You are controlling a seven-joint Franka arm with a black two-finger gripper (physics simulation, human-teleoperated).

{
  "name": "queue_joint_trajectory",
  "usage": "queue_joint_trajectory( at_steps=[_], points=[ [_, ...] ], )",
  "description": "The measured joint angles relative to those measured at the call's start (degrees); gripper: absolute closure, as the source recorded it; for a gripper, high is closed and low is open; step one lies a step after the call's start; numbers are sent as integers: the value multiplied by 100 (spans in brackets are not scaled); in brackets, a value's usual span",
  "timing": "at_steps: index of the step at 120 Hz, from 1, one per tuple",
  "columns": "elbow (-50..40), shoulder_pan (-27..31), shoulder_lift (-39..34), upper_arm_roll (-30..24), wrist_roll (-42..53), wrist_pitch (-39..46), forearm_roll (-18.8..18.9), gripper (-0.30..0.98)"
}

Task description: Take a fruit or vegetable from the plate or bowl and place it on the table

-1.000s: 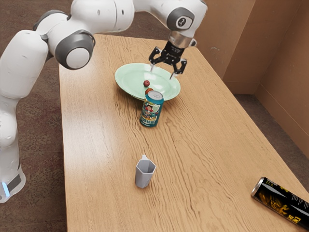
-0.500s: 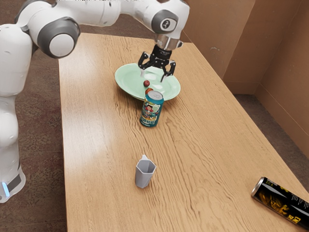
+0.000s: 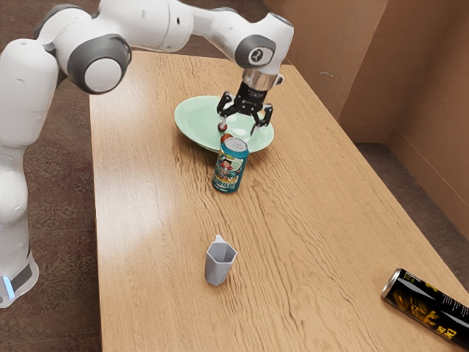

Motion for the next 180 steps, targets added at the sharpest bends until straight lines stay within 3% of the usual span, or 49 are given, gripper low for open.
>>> queue_joint_trajectory(
  at_steps=[33, 129, 154, 180],
  points=[
    [37, 105, 243, 46, -45, 0, -322, 0],
    [154, 364, 510, 45, -40, 8, -723, 0],
    [151, 374, 518, 47, -1, 17, -818, 14],
    [149, 383, 565, 52, 27, 27, -836, 21]
  ],
)
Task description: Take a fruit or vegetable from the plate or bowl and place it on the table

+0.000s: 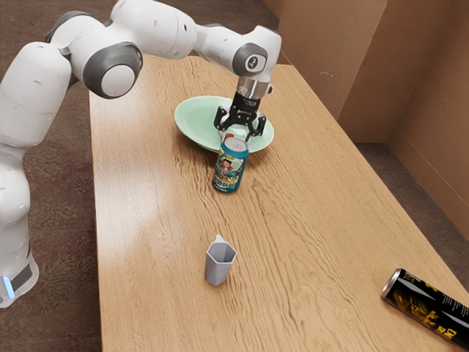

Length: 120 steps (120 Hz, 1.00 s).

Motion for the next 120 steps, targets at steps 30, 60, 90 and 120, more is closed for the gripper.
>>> queue_joint_trajectory(
  at_steps=[30, 60, 90, 120],
  points=[
    [5, 12, 5, -1, 69, -59, 72, 39],
    [18, 11, -4, -2, 274, -176, 178, 57],
    [18, -1, -26, 71, 537, -222, 170, 60],
    [15, -5, -31, 78, 754, -146, 77, 54]
  ],
)
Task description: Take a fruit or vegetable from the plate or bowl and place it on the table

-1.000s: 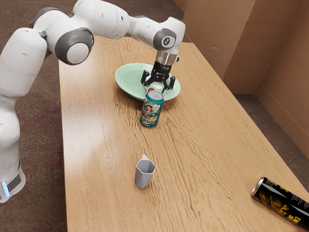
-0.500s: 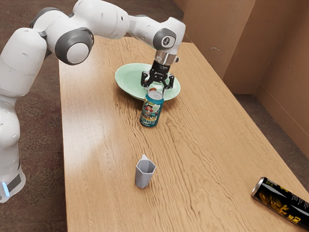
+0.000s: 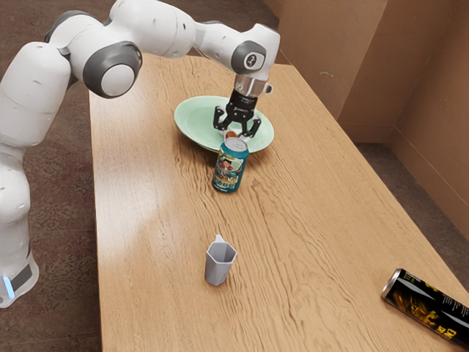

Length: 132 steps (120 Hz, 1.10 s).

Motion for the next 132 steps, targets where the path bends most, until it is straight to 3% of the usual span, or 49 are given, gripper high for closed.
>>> queue_joint_trajectory(
  at_steps=[37, 65, 87, 107, 132],
  points=[
    [679, -19, -27, -71, 180, -169, -42, 55],
    [1612, -118, 132, -1282, 264, -457, 124, 55],
    [2126, -493, 537, -1461, 310, -502, 223, 55],
    [2112, -564, 570, -1466, 342, -403, 196, 19],
    [2108, -677, 483, -1526, 370, -373, 177, 4]
  ],
)
